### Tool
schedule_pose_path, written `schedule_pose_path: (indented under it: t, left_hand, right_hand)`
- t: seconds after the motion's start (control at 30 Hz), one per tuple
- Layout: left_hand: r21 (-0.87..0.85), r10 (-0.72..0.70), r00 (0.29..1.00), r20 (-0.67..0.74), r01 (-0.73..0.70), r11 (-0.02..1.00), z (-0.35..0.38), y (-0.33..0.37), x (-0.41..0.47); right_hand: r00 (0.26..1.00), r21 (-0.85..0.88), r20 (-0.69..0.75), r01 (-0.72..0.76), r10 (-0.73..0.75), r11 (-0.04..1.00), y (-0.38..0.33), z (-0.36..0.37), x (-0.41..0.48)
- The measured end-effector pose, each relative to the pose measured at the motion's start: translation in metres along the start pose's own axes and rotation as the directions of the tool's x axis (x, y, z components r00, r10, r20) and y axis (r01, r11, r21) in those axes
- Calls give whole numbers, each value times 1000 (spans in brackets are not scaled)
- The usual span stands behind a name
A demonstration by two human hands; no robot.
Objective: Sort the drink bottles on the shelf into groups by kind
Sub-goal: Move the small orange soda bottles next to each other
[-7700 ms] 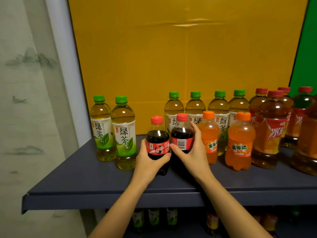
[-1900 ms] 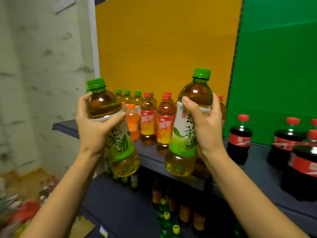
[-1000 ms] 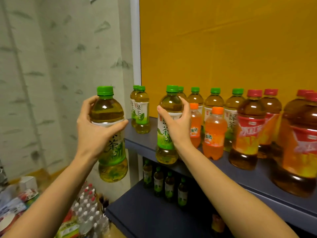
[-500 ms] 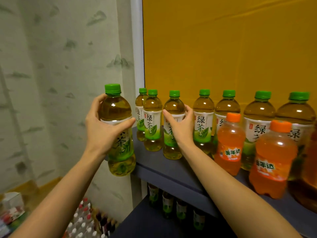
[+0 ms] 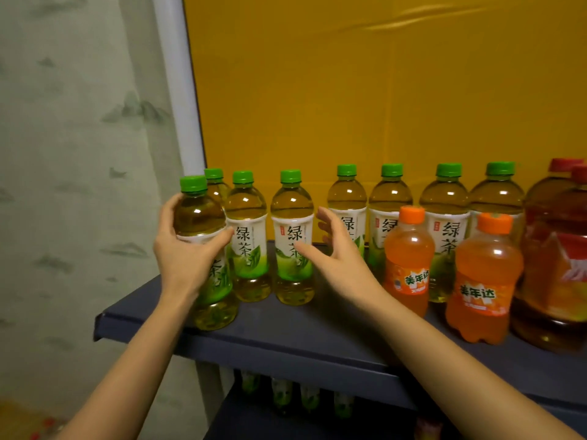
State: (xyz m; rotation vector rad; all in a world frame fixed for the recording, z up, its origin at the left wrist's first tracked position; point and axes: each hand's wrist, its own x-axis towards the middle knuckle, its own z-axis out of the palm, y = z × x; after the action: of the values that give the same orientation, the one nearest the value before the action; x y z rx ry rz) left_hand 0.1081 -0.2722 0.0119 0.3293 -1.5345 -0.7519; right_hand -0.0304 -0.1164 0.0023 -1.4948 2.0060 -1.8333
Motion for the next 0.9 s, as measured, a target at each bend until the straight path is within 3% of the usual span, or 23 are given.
schedule_pose_path:
  t: [0.13, 0.27, 0.37, 0.43, 0.53, 0.6, 0.7, 0.8, 0.9]
  left_hand:
    - [-55, 12, 999, 53, -9, 998, 9, -11, 4]
    - [-75, 20, 994, 103, -13, 997, 9, -18, 7]
    - [54, -9, 993, 116, 3, 999, 4, -18, 2]
    - [183, 78, 996, 32, -83, 980, 4, -8, -11]
    - [110, 329, 944, -29, -324, 940, 23, 16, -40]
    - [-46, 383, 921, 72, -381, 923, 46, 32, -59]
    - [-186, 305, 886, 350, -253, 949, 84, 50, -85]
    - [-113, 108, 783, 612, -49, 992, 120, 56, -105]
    - [-32, -42, 698, 715, 93, 995, 148, 54, -116]
  right_hand:
    - [999, -78, 0, 40, -40, 996, -6, -18, -24]
    - [983, -229, -54, 159, -176, 960, -13, -44, -45]
    - [954, -322, -163, 188, -250, 928, -16, -70, -60]
    - [895, -431, -290, 194, -339, 881, -12, -90, -69]
    - [765, -567, -488, 88, -420, 819, 0, -112, -82]
    - [728, -561, -561, 15, -393, 828, 9, -119, -89]
    - [761, -488, -593, -80, -262, 869, 27, -122, -94]
    - [817, -279, -575, -149, -41, 948, 35, -121, -97]
    - [811, -115, -568, -248, 141, 962, 39, -121, -97]
